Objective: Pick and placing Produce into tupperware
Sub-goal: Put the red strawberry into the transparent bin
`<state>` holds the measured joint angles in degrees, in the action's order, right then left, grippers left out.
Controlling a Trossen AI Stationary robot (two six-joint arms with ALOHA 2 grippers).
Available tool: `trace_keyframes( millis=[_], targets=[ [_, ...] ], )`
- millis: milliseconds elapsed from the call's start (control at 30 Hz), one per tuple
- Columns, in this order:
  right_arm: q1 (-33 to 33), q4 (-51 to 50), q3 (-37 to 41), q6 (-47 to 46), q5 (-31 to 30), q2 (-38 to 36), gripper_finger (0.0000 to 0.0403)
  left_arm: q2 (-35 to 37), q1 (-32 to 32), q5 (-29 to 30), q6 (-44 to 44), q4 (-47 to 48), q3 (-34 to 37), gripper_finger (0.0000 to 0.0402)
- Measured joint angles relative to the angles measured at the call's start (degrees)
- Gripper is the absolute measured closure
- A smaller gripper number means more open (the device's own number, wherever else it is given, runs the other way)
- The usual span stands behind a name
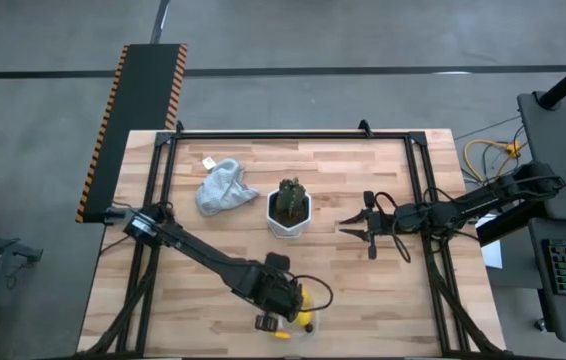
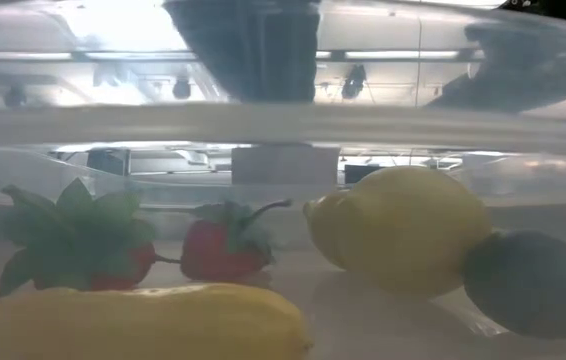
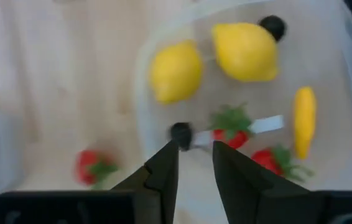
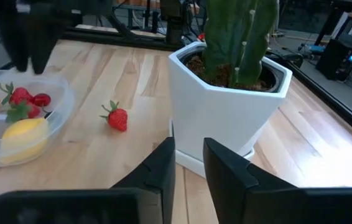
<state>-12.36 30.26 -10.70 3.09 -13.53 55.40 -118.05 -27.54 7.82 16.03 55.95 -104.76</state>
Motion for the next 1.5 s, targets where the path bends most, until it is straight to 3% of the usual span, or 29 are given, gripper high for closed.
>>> trace_keyframes(
  millis=[167, 333, 500, 667, 767, 1067, 1500],
  targets=[
    [0.0, 0.0, 0.0, -0.5, 0.0, 0.0, 0.0333, 2.3, 1.8, 6.0, 1.0, 5.5, -1.3, 0.0316],
    [0.0, 0.1, 0.0, -0.5, 0.0, 0.0, 0.0328, 4.3, 4.3, 8.0, 13.6, 6.1, -1.2, 0.0316],
    [0.0, 0.1, 0.0, -1.1, 0.0, 0.0, 0.0322, 4.8, 7.0, 6.7, 30.6, 7.4, -1.0, 0.0316],
    [0.0, 0.1, 0.0, 0.3, 0.0, 0.0, 0.0323, 4.7, 9.3, -0.1, 44.3, 8.2, 0.4, 0.0316],
    [0.0, 0.2, 0.0, 1.3, 0.0, 0.0, 0.0328, 4.5, 9.6, -2.6, 47.5, 8.0, 1.1, 0.0316],
    [0.0, 0.1, 0.0, 1.5, 0.0, 0.0, 0.0323, 4.3, 9.7, -3.0, 55.2, 7.7, 5.1, 0.0316],
    [0.0, -2.0, 0.0, 1.5, 0.0, 0.0, 0.0313, 3.8, 9.7, -4.6, 62.9, 0.0, 9.0, 0.0316]
  ],
)
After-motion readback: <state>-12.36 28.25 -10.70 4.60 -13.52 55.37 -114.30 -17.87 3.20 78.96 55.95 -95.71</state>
